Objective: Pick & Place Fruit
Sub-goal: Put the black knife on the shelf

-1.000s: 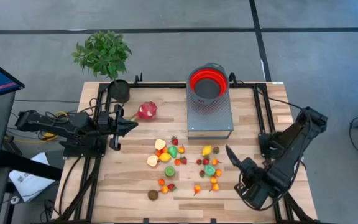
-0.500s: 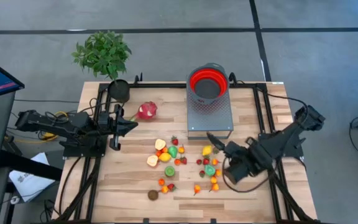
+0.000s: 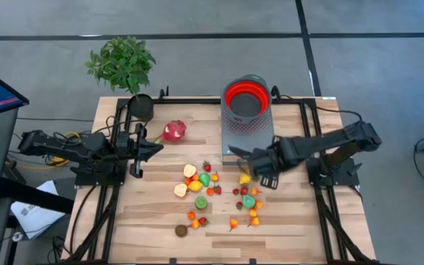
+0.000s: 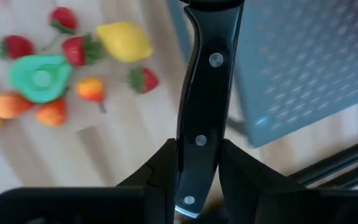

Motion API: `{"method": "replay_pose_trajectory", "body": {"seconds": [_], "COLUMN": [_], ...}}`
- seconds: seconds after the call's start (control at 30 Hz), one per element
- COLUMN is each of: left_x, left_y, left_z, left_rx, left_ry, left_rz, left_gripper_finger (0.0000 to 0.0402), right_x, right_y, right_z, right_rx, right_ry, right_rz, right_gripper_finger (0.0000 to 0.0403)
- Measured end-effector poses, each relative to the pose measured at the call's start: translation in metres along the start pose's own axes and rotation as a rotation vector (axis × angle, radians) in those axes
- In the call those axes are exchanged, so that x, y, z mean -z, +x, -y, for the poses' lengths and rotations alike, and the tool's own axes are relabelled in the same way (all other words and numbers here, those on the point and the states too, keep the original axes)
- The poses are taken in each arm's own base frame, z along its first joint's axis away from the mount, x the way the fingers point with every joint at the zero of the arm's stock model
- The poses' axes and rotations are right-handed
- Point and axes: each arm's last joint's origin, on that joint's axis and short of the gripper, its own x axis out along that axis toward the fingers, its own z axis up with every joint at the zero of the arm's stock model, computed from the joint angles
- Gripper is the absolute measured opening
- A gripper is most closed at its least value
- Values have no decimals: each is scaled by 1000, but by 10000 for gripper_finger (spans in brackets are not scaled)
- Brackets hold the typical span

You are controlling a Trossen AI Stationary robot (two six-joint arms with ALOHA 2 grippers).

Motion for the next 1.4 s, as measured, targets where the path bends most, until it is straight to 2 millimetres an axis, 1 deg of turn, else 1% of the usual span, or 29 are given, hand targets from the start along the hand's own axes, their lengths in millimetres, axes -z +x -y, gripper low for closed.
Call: {"method": "replay_pose_trajectory", "body": {"seconds": [0.1, 0.27, 0.37, 0.47, 0.77, 0.87, 1.0, 1.1, 1.2, 1.27, 1.4], "left_x": [0, 0, 0, 0, 0, 0, 0, 0, 0, 0, 0], "left_y": [0, 0, 0, 0, 0, 0, 0, 0, 0, 0, 0], "left_z": [0, 0, 0, 0, 0, 0, 0, 0, 0, 0, 0], "left_rx": [0, 0, 0, 0, 0, 0, 0, 0, 0, 0, 0], "left_ry": [0, 5, 5, 5, 7, 7, 7, 7, 7, 7, 7], "left_rz": [1, 0, 0, 0, 0, 0, 0, 0, 0, -1, 0], "left_gripper_finger": [3, 3, 3, 3, 3, 3, 3, 3, 3, 3, 3], "right_x": [-8, -21, -29, -32, -37, -37, -38, -41, -39, -38, -38], "right_y": [5, 13, 16, 19, 25, 27, 27, 32, 38, 39, 39], "right_z": [17, 41, 51, 61, 85, 90, 90, 87, 83, 80, 81], "right_rx": [28, 27, 23, 26, 34, 34, 31, 31, 45, 81, 85], "right_ry": [-50, -127, -178, -228, -249, -235, -244, -249, -286, -299, -303], "right_rz": [-7, -3, 32, 36, 14, 11, 15, 47, 29, 25, 22], "right_gripper_finger": [83, 83, 83, 83, 83, 83, 83, 83, 83, 83, 83]}}
